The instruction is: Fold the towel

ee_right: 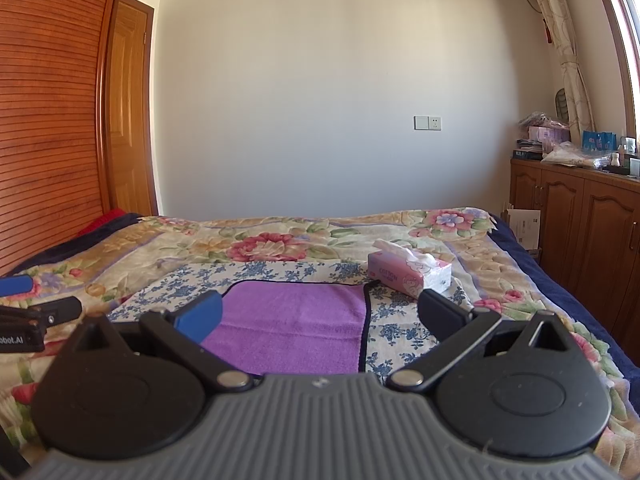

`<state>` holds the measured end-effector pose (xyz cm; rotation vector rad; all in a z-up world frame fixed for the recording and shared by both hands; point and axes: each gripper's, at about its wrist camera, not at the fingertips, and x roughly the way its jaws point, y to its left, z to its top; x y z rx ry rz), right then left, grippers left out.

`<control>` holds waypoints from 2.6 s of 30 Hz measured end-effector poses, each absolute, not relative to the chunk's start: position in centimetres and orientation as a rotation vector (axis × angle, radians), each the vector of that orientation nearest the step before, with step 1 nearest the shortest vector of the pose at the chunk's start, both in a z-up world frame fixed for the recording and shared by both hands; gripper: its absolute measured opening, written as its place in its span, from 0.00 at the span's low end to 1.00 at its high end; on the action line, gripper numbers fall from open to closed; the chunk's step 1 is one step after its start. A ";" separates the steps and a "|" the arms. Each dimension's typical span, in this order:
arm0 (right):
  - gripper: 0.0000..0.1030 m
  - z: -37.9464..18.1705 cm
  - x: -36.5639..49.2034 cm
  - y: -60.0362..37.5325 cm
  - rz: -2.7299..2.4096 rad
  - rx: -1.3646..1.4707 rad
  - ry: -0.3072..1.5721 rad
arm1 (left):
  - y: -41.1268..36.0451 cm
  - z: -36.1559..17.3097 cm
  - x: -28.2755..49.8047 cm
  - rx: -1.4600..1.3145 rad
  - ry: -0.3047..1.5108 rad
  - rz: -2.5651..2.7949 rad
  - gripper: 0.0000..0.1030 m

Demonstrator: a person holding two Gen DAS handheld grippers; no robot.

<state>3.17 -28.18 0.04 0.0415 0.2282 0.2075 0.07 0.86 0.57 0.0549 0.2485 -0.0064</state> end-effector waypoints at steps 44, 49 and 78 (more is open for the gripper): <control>1.00 -0.6 4.3 -26.7 0.216 0.025 0.270 | -0.6 -1.7 1.2 0.071 0.285 -0.015 1.00; 1.00 -0.7 5.0 -26.4 0.221 0.010 0.289 | -0.5 -1.9 2.4 0.068 0.315 -0.022 1.00; 1.00 -2.4 11.2 -26.4 0.252 -0.084 0.463 | -0.5 -4.1 9.3 0.114 0.487 -0.105 1.00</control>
